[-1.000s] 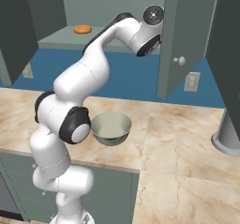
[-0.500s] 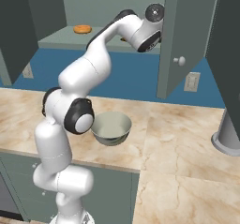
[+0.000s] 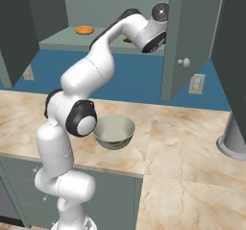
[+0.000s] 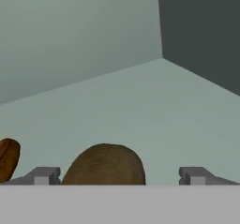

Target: Open the cabinet. Pick the banana and kiwi from the cabinet and place them into the bowl. Then close the cabinet.

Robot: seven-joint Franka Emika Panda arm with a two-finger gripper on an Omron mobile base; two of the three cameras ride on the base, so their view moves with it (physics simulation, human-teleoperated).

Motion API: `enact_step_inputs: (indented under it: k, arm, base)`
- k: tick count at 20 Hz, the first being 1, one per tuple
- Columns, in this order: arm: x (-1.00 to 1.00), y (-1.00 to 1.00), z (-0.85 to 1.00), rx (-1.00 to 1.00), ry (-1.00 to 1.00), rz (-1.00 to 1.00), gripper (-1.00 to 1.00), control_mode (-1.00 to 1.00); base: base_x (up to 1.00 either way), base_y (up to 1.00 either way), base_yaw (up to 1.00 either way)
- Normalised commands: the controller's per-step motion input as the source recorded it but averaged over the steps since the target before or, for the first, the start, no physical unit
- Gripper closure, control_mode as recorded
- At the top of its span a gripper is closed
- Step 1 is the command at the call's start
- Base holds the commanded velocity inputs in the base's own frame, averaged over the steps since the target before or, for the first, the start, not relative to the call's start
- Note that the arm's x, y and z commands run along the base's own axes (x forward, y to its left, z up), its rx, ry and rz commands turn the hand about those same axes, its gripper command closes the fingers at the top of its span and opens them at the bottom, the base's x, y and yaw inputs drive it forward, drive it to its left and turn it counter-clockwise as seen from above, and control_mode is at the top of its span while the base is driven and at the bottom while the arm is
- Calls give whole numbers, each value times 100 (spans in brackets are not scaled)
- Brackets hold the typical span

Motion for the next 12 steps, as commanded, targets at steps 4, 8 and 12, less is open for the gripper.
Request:
enact_step_inputs:
  k: [4, 8, 12]
  arm:
    - [15, 0, -28, 0, 0, 0, -100, -100]
    - [32, 0, -20, 0, 0, 0, 100, -100]
    - [2, 0, -2, 0, 0, 0, 100, -100]
  base:
    - [0, 0, 0]
    - [0, 0, 0]
    - [0, 0, 0]
